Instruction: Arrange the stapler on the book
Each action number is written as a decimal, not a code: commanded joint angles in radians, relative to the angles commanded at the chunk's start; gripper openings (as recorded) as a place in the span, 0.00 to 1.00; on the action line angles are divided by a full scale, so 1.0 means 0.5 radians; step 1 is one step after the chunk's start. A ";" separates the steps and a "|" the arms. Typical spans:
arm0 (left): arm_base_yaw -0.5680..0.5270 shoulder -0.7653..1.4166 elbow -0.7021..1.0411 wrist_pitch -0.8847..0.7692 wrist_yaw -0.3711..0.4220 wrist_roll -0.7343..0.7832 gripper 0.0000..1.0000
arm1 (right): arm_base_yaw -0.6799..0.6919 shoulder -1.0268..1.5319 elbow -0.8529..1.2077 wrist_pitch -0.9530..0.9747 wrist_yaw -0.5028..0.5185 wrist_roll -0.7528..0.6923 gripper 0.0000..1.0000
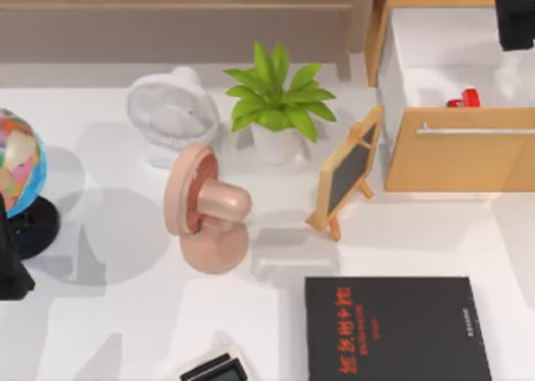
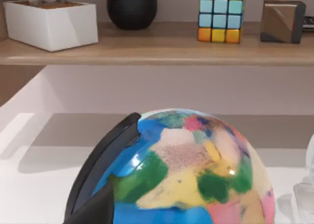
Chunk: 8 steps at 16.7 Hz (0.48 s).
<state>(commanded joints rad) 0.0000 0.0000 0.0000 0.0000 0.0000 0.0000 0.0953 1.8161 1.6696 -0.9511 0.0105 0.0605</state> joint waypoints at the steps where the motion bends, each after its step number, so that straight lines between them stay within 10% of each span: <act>1: 0.000 0.000 0.000 0.000 0.000 0.000 1.00 | 0.009 0.155 0.138 -0.080 0.000 0.005 1.00; 8: 0.000 0.000 0.000 0.000 0.000 0.000 1.00 | 0.065 1.060 0.965 -0.560 0.000 0.033 1.00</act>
<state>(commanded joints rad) 0.0000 0.0000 0.0000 0.0000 0.0000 0.0000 0.1280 2.3460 2.1522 -1.2308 0.0108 0.0769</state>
